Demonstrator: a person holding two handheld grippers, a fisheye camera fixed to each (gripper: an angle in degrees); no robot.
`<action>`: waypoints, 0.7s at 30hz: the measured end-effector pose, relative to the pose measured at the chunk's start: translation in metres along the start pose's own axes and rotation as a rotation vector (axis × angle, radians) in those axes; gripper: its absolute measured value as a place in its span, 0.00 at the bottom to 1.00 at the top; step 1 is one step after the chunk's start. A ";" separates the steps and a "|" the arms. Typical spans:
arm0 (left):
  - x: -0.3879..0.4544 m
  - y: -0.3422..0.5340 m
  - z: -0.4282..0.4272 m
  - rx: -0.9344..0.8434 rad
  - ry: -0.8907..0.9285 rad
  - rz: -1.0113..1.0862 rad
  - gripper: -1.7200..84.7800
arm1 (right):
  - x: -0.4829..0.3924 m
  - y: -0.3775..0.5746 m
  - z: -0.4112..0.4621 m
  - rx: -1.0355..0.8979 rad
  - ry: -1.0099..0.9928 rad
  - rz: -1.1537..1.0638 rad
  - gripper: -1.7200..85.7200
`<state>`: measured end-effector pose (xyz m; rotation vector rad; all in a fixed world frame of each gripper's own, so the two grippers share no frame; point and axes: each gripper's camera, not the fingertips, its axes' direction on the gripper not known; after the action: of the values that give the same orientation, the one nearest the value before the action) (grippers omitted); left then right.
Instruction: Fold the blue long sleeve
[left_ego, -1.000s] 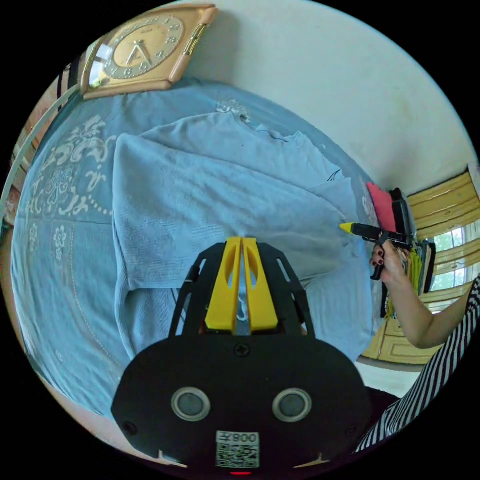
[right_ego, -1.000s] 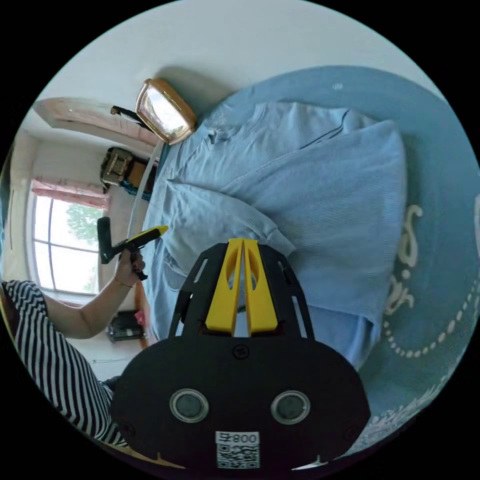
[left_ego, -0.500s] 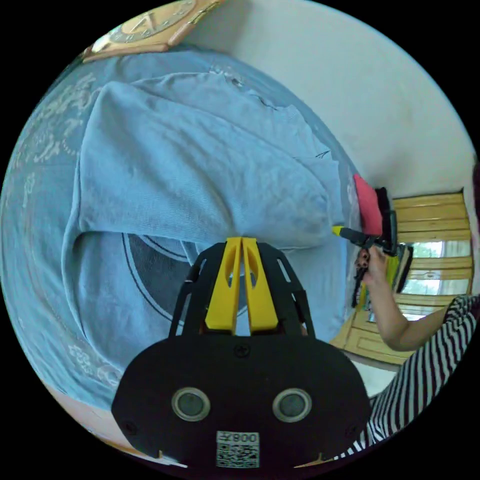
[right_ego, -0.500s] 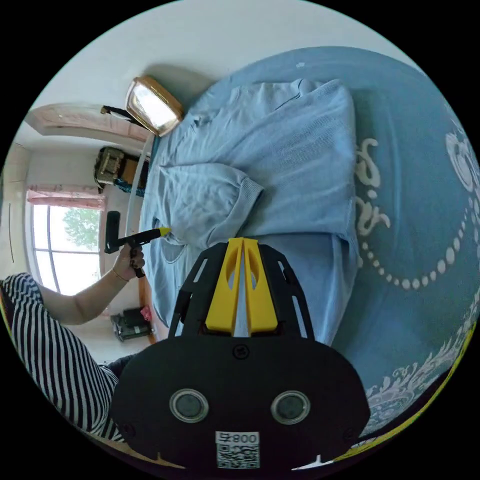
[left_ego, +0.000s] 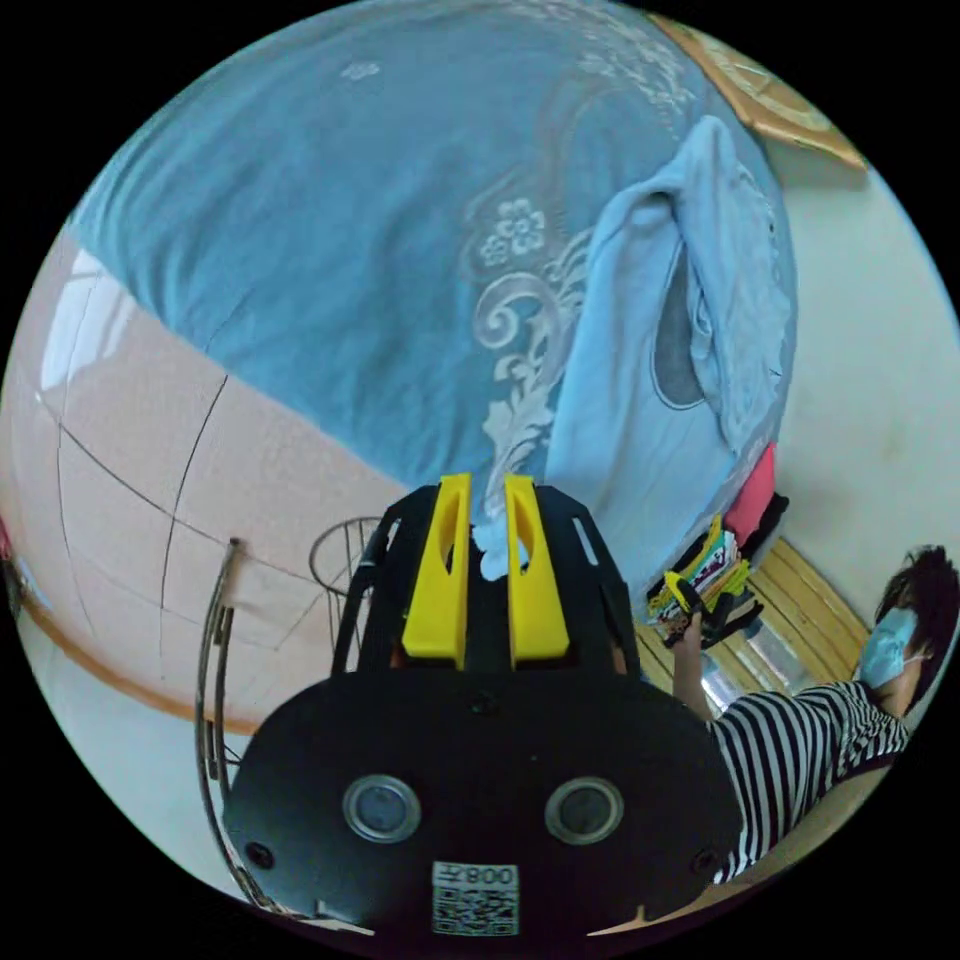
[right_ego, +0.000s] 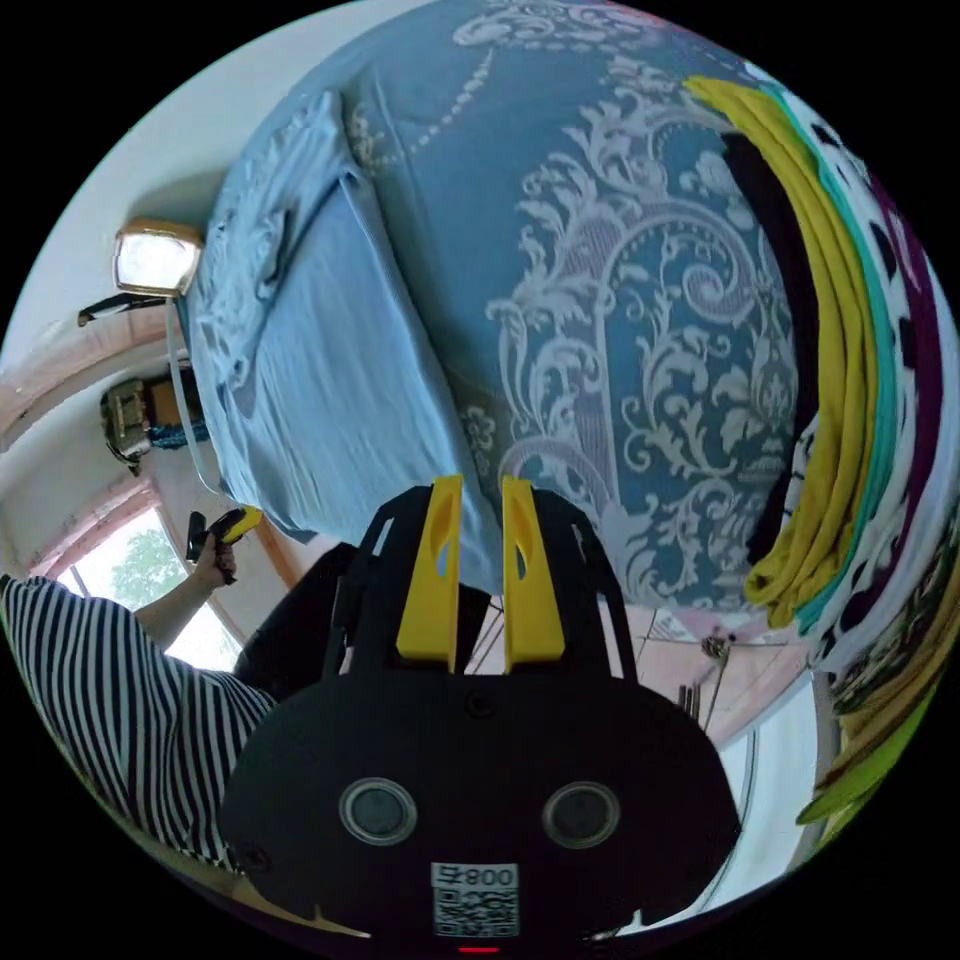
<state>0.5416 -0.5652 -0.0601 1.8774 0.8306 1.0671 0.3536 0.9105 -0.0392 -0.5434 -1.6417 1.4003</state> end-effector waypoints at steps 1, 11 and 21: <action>-0.006 0.002 0.005 -0.007 0.014 -0.016 0.09 | 0.007 0.004 0.013 -0.039 0.022 0.011 0.11; -0.024 0.008 0.103 -0.161 0.051 0.091 0.14 | 0.025 0.017 0.084 -0.188 0.062 0.015 0.11; -0.047 0.027 0.170 -0.155 0.136 0.102 0.07 | 0.021 0.011 0.125 -0.237 0.192 0.037 0.10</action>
<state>0.6771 -0.6715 -0.1077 1.7475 0.7127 1.2972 0.2361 0.8608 -0.0383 -0.8227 -1.6570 1.1470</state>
